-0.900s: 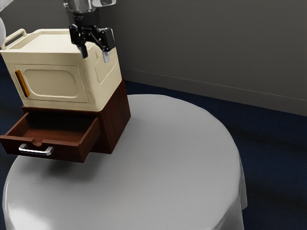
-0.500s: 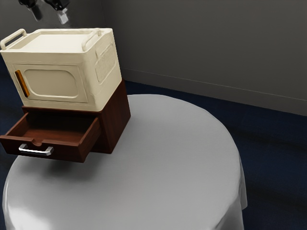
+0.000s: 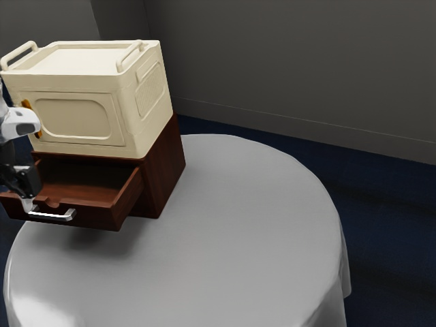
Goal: Push the drawer handle with one arm to close the drawer
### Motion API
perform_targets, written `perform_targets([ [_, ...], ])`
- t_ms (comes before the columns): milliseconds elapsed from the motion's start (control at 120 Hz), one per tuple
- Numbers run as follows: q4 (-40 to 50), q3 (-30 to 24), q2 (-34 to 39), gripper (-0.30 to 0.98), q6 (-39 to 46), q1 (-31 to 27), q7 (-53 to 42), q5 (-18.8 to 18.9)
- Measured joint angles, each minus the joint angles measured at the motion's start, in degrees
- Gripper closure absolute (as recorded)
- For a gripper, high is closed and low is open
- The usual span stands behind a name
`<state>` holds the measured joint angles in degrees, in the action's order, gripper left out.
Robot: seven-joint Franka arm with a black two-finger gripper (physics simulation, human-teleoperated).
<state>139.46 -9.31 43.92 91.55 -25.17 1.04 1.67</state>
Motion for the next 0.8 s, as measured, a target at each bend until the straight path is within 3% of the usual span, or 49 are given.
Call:
perform_targets([
  [358, 14.0, -0.6, -2.7, 0.03, 20.3, -3.2, 6.0, -3.8],
  [800, 16.4, -0.5, -5.8, 0.59, 30.2, -5.7, 3.6, -3.2],
])
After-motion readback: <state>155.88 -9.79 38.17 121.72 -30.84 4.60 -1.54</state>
